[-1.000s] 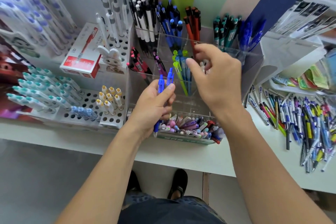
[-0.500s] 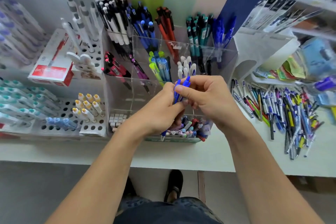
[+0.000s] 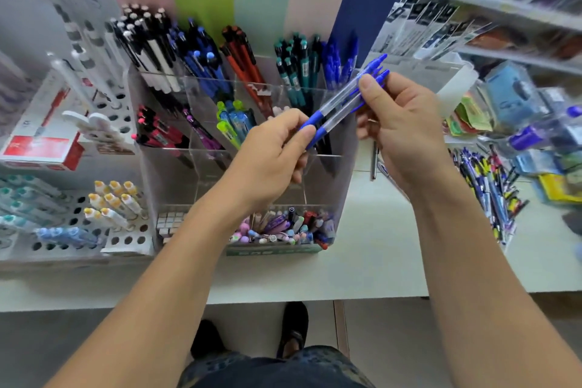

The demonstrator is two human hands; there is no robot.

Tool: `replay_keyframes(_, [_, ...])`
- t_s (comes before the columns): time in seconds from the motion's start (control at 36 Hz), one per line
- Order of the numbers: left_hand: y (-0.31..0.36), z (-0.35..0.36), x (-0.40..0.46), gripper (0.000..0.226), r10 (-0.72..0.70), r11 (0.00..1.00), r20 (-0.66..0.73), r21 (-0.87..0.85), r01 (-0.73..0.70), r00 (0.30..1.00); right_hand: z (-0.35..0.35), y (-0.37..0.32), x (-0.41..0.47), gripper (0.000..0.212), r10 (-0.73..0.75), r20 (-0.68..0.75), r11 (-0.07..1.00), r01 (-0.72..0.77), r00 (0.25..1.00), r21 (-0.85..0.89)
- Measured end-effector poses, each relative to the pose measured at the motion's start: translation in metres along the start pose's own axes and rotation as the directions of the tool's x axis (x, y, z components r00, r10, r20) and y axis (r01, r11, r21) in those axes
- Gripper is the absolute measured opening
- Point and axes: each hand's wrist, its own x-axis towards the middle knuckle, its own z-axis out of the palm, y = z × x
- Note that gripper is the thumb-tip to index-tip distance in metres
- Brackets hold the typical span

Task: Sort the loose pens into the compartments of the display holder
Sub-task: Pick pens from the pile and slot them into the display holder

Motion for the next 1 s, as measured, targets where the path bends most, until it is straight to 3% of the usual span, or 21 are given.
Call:
replay_keyframes(0.11, [0.009,0.005,0.007,0.015,0.002,0.997,0.027,-0.077,0.0,1.0,-0.011,-0.015,0.005,0.018,-0.144,-0.047,0.989,0.141,0.988,-0.054])
replay_keyframes(0.19, [0.01,0.003,0.009,0.014,-0.022,0.99,-0.023,-0.142,0.019,0.999,-0.035,-0.038,0.016,0.016,-0.37,-0.224,0.927,0.342,0.901,-0.157])
replay_keyframes(0.28, [0.004,0.0,0.008,0.011,-0.073,0.983,-0.133,-0.176,0.049,0.988,-0.043,-0.048,0.037,0.015,-0.497,-0.216,0.845,0.411,0.841,-0.343])
replay_keyframes(0.42, [0.0,-0.003,0.008,0.011,-0.153,0.972,-0.176,-0.206,0.116,0.972,-0.023,-0.026,0.063,0.011,-0.404,-0.017,0.803,0.346,0.915,-0.485])
replay_keyframes(0.58, [-0.005,-0.015,0.005,0.013,-0.176,0.97,-0.179,-0.197,0.14,0.968,-0.013,-0.003,0.069,0.026,-0.221,0.134,0.66,0.249,0.966,-0.709])
replay_keyframes(0.69, [-0.011,-0.021,0.004,0.014,-0.183,0.977,-0.212,-0.148,0.153,0.96,-0.008,-0.003,0.07,0.025,-0.185,0.15,0.581,0.231,0.971,-0.78])
replay_keyframes(0.78, [-0.012,-0.019,0.003,0.016,-0.189,0.973,-0.204,-0.172,0.155,0.961,-0.004,-0.004,0.074,0.024,-0.113,0.156,0.458,0.191,0.981,-0.868])
replay_keyframes(0.89, [-0.01,-0.011,0.002,0.018,-0.157,0.97,-0.215,-0.218,0.11,0.964,0.0,-0.009,0.074,0.021,-0.059,0.156,0.373,0.167,0.986,-0.913])
replay_keyframes(0.94, [-0.01,-0.005,0.003,0.019,-0.122,0.975,-0.223,-0.209,0.074,0.967,-0.004,-0.011,0.073,0.021,-0.135,0.153,0.412,0.196,0.979,-0.89])
replay_keyframes(1.0, [-0.01,0.001,0.005,0.02,-0.094,0.977,-0.232,-0.206,0.046,0.968,-0.007,-0.014,0.067,0.042,-0.223,0.131,0.51,0.231,0.966,-0.829])
